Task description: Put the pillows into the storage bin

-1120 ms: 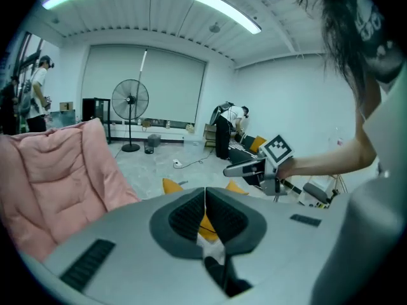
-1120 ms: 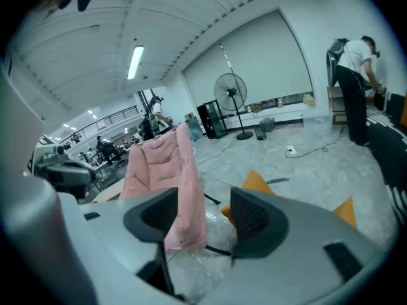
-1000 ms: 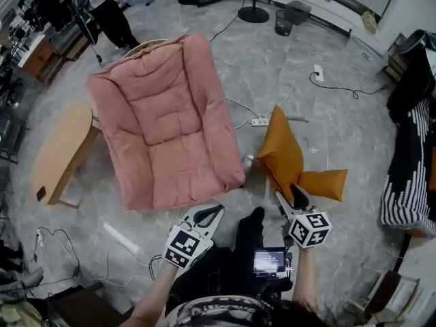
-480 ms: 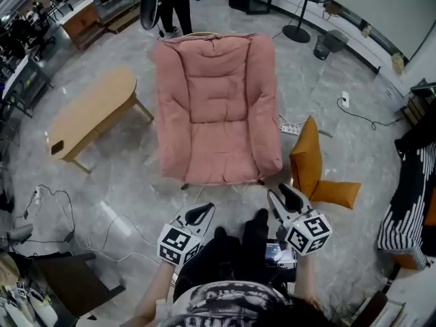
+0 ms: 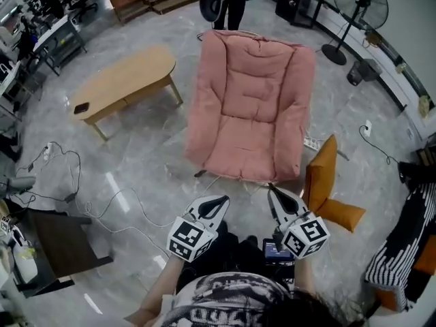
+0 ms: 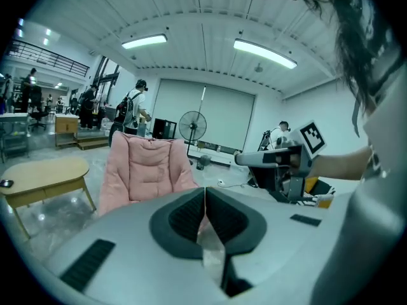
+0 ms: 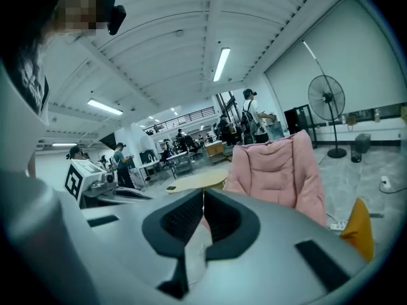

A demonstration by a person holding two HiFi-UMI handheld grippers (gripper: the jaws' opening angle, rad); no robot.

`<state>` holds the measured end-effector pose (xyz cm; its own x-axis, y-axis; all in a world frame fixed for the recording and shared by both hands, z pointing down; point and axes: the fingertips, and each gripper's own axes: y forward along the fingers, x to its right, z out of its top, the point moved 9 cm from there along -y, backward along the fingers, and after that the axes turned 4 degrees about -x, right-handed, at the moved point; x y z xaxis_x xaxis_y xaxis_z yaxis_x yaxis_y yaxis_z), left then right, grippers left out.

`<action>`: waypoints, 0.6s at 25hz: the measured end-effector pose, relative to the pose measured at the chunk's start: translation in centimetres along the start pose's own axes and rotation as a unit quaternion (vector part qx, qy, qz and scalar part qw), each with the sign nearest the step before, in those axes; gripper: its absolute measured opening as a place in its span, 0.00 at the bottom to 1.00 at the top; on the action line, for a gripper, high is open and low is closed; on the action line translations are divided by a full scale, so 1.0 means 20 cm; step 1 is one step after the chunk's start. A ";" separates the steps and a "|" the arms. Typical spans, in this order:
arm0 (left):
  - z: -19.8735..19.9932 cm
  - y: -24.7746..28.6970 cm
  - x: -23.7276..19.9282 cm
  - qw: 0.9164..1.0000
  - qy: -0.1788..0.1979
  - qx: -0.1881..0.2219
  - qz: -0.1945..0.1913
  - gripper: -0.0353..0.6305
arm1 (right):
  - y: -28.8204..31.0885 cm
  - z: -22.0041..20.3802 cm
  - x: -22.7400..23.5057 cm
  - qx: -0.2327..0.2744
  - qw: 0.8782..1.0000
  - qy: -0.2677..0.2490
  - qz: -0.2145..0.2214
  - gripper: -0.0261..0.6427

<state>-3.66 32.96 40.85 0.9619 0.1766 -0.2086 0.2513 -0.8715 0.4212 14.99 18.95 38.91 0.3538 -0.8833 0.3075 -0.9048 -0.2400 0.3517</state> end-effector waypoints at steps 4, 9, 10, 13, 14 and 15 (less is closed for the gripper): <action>0.01 -0.04 0.08 1.000 -0.004 0.010 0.026 0.07 | -0.02 -0.01 -0.02 -0.014 0.999 -0.022 0.034 0.04; 0.02 -0.05 0.22 0.998 -0.015 0.026 0.063 0.07 | -0.10 -0.04 0.01 -0.020 0.997 -0.038 0.070 0.04; 0.01 -0.05 0.26 0.997 -0.017 0.028 0.069 0.07 | -0.12 -0.04 0.01 -0.021 0.996 -0.043 0.075 0.04; 0.01 -0.05 0.38 0.996 -0.019 0.031 0.081 0.07 | -0.19 -0.06 0.03 -0.021 0.994 -0.057 0.090 0.04; 0.00 -0.05 0.41 0.996 -0.019 0.031 0.085 0.07 | -0.22 -0.06 0.03 -0.021 0.993 -0.061 0.095 0.04; 0.00 -0.04 0.45 0.995 -0.020 0.032 0.088 0.07 | -0.24 -0.07 0.04 -0.022 0.993 -0.064 0.101 0.04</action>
<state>4.73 35.31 38.61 0.9852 0.0010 -0.1712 0.0700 -0.9151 0.3971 19.88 20.02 38.65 0.1310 -0.9563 0.2614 -0.9423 -0.0381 0.3327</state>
